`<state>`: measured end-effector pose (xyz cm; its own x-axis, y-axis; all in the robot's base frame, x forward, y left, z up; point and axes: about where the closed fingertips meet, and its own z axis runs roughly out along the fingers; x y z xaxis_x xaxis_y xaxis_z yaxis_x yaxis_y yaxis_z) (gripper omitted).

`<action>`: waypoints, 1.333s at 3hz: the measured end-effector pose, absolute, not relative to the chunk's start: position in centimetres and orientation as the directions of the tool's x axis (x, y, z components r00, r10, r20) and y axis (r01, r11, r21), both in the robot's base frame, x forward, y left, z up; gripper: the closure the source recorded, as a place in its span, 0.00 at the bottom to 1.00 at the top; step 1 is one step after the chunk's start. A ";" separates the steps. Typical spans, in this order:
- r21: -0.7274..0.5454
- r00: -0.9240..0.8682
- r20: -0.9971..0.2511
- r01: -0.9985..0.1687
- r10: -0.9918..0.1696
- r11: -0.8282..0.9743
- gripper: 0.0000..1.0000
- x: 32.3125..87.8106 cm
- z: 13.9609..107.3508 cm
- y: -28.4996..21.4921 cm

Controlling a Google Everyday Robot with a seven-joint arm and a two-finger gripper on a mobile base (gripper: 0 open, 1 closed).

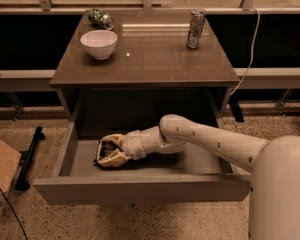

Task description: Pick rxbar chocolate from top drawer and place on counter

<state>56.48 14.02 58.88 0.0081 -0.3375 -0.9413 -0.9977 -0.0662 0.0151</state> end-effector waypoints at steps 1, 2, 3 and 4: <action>0.007 0.016 -0.942 -0.998 -0.336 -0.067 1.00 56.5 59.4 13.9; -0.127 0.145 -0.939 -0.989 -0.311 -0.079 1.00 56.3 68.4 11.8; -0.332 0.357 -0.879 -0.934 -0.317 -0.131 1.00 55.3 79.7 10.5; -0.408 0.435 -0.841 -0.901 -0.323 -0.151 1.00 54.6 84.3 10.7</action>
Offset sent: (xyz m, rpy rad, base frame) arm -0.0032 -0.0699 0.2762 0.0753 -0.4069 0.0310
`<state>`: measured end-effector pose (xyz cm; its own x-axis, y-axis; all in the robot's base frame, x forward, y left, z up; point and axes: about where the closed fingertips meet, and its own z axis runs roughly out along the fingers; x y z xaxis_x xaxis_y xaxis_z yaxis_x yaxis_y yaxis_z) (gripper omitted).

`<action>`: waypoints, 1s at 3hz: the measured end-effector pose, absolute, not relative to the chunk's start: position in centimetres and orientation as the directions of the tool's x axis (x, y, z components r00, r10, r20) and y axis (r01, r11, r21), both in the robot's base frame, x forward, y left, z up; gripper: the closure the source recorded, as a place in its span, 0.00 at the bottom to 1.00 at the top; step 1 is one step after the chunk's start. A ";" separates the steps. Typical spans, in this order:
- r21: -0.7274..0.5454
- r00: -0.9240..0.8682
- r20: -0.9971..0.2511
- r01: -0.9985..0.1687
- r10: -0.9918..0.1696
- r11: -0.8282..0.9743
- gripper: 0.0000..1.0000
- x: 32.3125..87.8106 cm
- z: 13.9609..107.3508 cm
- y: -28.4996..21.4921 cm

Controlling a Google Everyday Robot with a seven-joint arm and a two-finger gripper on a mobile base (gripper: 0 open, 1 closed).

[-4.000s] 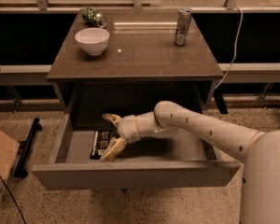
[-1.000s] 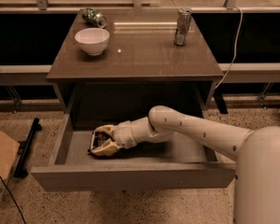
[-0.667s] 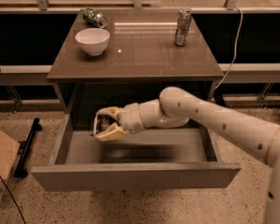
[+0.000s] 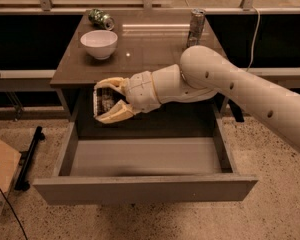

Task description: Pick rxbar chocolate from top drawer and place on counter

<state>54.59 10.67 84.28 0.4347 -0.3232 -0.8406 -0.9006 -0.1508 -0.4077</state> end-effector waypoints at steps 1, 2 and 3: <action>-0.406 0.433 -0.841 -0.901 -0.323 -0.151 1.00 54.6 84.2 10.7; -0.372 0.373 -0.855 -0.925 -0.360 -0.076 1.00 55.3 82.0 10.1; -0.331 0.284 -0.869 -0.943 -0.404 0.048 1.00 57.1 79.2 9.0</action>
Offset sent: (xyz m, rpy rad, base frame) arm 0.0240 -0.0259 -0.0725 -0.0115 0.1223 -0.2817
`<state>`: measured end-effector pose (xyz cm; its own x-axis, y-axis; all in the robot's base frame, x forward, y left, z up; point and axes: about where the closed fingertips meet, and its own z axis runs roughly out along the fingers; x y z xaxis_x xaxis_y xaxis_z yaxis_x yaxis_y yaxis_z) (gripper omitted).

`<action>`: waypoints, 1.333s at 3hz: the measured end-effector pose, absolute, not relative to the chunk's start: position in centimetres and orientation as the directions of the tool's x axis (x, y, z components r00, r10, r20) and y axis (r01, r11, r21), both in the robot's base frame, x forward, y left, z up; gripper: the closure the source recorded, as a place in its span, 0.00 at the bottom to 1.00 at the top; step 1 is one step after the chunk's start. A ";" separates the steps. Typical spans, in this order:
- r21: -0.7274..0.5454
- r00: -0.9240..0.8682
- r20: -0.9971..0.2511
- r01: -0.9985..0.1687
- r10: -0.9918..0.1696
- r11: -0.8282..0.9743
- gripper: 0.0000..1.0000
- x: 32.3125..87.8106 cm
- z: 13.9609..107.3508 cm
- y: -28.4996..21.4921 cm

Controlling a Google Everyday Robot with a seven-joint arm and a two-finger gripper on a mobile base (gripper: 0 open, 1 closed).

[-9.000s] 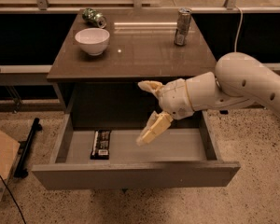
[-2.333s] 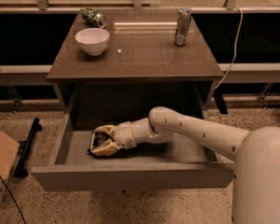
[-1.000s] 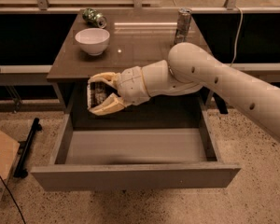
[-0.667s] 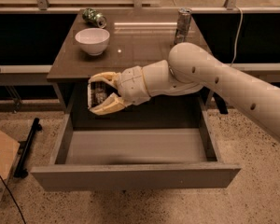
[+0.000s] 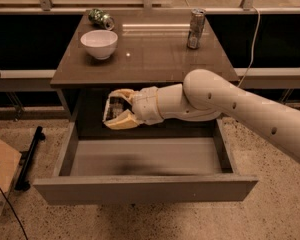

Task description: Pick rxbar chocolate from top drawer and place on counter

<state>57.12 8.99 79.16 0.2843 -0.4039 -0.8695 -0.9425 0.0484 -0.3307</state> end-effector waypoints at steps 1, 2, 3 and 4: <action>-0.311 0.227 -0.876 -0.940 -0.425 0.140 1.00 59.0 77.8 7.9; -0.306 0.192 -0.875 -0.931 -0.445 0.201 1.00 61.1 77.6 6.7; -0.317 0.182 -0.871 -0.918 -0.457 0.240 1.00 63.1 78.4 5.2; -0.317 0.182 -0.871 -0.918 -0.457 0.237 1.00 63.1 78.4 5.2</action>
Offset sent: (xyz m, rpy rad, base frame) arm 0.0692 -0.0452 -0.0178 -0.0121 0.0308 -0.2576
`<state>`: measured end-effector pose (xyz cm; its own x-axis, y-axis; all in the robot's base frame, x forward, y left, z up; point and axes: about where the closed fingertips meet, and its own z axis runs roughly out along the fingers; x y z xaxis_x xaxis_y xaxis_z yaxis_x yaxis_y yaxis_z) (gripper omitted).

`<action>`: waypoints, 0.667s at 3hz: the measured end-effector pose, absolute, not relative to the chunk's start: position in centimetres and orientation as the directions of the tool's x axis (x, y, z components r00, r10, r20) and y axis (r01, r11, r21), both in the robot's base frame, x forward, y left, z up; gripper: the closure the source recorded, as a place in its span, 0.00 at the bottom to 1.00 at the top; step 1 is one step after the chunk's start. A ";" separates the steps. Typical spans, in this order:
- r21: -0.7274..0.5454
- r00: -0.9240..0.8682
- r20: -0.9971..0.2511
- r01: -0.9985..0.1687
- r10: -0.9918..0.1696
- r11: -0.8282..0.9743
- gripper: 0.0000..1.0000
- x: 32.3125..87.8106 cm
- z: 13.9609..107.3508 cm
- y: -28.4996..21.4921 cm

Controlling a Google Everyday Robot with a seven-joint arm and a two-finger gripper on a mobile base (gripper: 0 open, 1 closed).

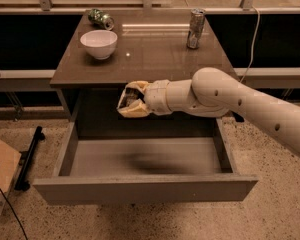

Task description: Pick rxbar chocolate from top drawer and place on counter

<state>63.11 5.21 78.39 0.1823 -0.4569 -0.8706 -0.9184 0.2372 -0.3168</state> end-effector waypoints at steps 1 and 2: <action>-0.306 0.191 -0.872 -0.931 -0.452 0.197 1.00 62.6 78.2 5.5; -0.337 0.260 -0.849 -0.937 -0.461 0.090 1.00 61.6 79.5 5.5</action>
Offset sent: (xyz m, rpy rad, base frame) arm -0.0423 -0.0029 0.0258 -0.0917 -0.0182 0.3303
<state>61.64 5.52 79.46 0.2605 -0.4606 -0.8485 -0.9374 0.0899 -0.3365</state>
